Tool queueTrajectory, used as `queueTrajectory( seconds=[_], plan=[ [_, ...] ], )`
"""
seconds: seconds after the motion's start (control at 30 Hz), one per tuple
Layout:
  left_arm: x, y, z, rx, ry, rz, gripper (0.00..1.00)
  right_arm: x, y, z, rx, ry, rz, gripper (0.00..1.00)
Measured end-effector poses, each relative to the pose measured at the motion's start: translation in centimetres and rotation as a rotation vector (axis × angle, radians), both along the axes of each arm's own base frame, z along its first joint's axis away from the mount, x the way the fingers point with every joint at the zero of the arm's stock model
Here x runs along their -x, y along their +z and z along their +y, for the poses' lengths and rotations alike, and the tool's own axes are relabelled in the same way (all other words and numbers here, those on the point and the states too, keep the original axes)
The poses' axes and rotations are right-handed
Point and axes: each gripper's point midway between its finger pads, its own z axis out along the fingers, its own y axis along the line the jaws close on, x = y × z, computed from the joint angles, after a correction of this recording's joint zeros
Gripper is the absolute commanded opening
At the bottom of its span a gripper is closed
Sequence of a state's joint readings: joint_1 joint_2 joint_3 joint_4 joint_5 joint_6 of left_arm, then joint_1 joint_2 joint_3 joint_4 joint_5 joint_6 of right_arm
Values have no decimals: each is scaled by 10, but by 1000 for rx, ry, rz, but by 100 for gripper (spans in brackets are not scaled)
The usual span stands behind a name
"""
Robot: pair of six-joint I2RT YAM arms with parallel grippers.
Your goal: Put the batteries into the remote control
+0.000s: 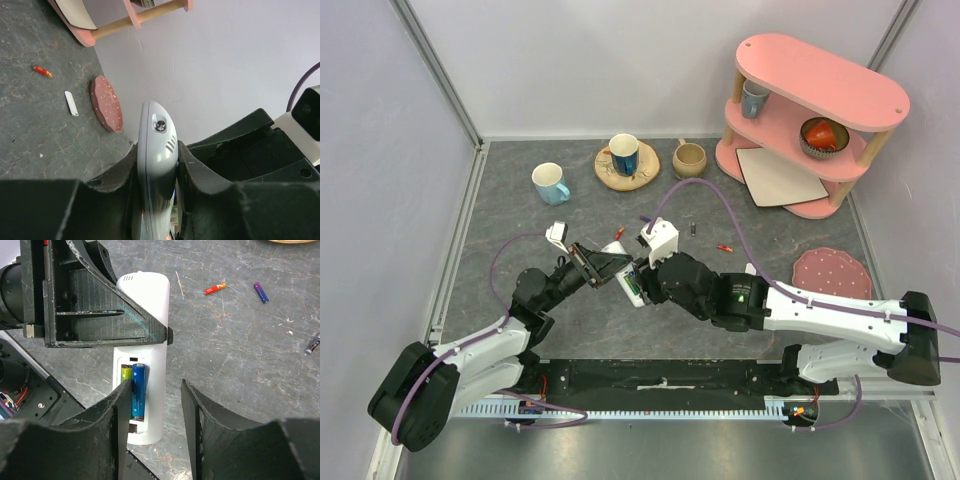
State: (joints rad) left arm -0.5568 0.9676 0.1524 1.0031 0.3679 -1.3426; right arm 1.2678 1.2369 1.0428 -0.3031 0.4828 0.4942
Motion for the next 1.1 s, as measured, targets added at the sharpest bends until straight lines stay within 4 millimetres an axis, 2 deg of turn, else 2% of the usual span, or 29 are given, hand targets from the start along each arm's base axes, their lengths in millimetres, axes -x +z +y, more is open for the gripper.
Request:
queueTrajectory(
  seconds=[0.43,0.57,0.67,0.77,0.83,0.9,1.1],
  plan=[
    [0,1,0,2,0,-3,2,0,26,-7,-54,-11,-18,56],
    [0,2,0,4,0,-6,2,0,28,-8,-71,-22,-7,70],
    [1,3,0,7,-1,-12,2,-3,36,-12,-143,-45,22,76],
    [1,4,0,10,-1,-17,2,-13,42,-26,-260,-76,68,79],
    [1,5,0,11,-1,-19,2,-21,42,-36,-340,-97,115,79],
    [1,5,0,12,-1,-20,2,-25,41,-37,-398,-97,161,80],
    [0,7,0,13,-1,-23,2,-10,21,-14,-536,-12,353,81]
  ],
)
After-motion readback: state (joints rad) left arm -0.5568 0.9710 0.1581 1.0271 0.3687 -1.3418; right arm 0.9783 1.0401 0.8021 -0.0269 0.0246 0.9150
